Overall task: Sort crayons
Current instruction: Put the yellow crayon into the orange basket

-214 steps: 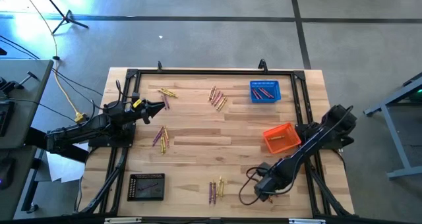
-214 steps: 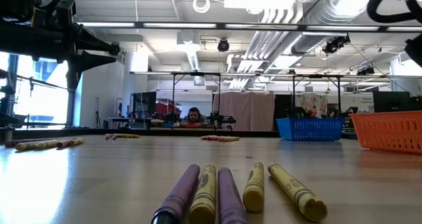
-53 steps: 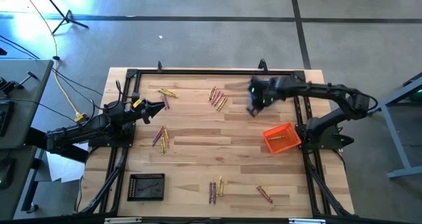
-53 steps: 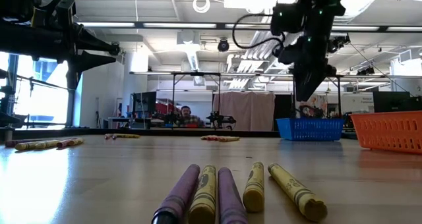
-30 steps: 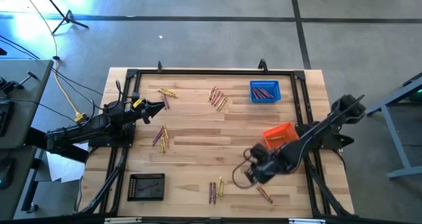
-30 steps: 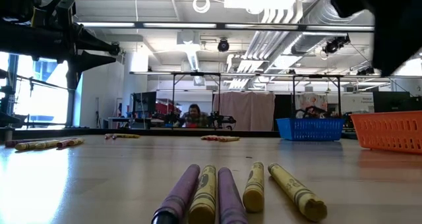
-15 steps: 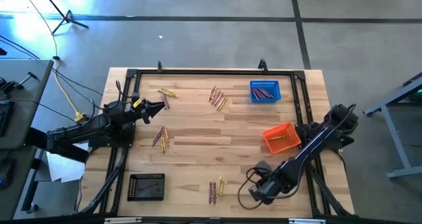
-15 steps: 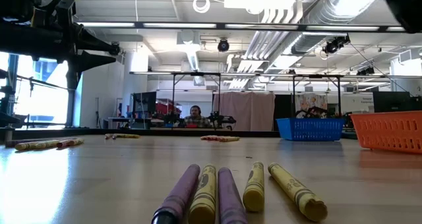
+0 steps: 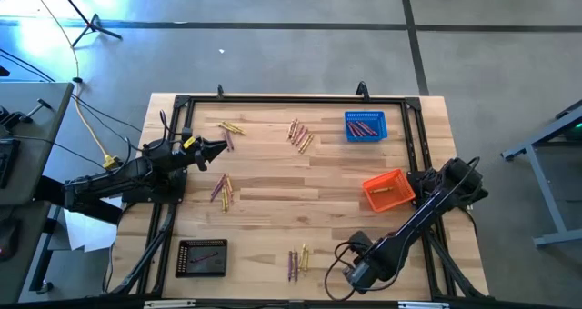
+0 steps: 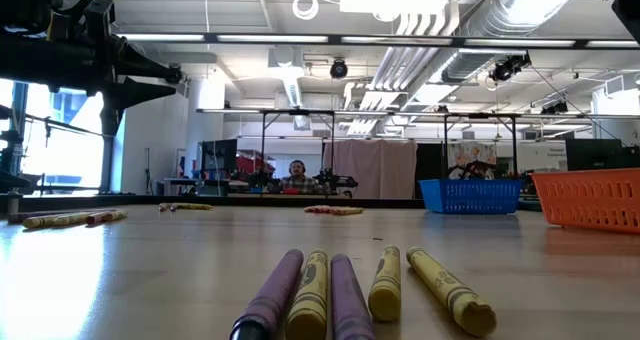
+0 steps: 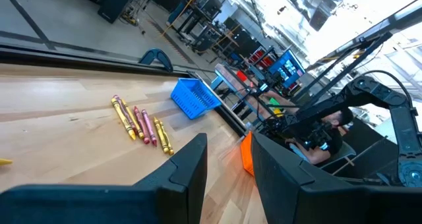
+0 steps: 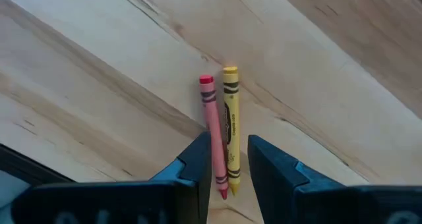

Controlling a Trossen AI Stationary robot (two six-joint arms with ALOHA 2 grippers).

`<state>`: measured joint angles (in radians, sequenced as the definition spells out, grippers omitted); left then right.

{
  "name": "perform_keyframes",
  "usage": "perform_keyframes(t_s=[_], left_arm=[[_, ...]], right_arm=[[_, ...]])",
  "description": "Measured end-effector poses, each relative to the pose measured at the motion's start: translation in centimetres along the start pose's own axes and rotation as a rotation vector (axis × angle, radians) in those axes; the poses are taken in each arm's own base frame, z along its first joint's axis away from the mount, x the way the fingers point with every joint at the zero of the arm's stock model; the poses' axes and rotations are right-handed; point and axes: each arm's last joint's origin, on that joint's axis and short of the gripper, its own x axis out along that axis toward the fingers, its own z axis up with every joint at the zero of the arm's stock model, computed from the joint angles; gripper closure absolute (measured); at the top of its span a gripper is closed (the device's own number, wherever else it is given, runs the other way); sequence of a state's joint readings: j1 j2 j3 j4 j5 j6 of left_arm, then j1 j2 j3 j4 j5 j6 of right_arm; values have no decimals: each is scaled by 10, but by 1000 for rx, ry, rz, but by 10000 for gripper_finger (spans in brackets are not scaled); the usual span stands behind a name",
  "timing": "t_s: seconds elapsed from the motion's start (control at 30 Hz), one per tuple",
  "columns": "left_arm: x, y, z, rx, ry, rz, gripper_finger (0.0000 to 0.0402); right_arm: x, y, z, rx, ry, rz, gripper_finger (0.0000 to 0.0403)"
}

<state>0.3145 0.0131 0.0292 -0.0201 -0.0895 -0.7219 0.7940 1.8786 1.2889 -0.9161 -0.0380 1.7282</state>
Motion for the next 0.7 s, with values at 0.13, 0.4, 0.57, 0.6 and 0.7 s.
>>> perform_keyframes(t_s=[0.13, 0.4, 0.57, 0.6, 0.7], left_arm=[[0, 0, 0, 0, 0, 0, 296], [0, 0, 0, 0, 0, 0, 296], [0, 0, 0, 0, 0, 0, 296], [0, 0, 0, 0, 0, 0, 296], [0, 0, 0, 0, 0, 0, 296]], right_arm=[[1, 0, 1, 2, -6, -1, 320], [14, 2, 1, -2, -4, -30, 320], [19, 3, 1, -4, -10, -47, 320], [19, 3, 1, -5, -10, -47, 320], [20, 2, 1, -5, -19, -50, 320]])
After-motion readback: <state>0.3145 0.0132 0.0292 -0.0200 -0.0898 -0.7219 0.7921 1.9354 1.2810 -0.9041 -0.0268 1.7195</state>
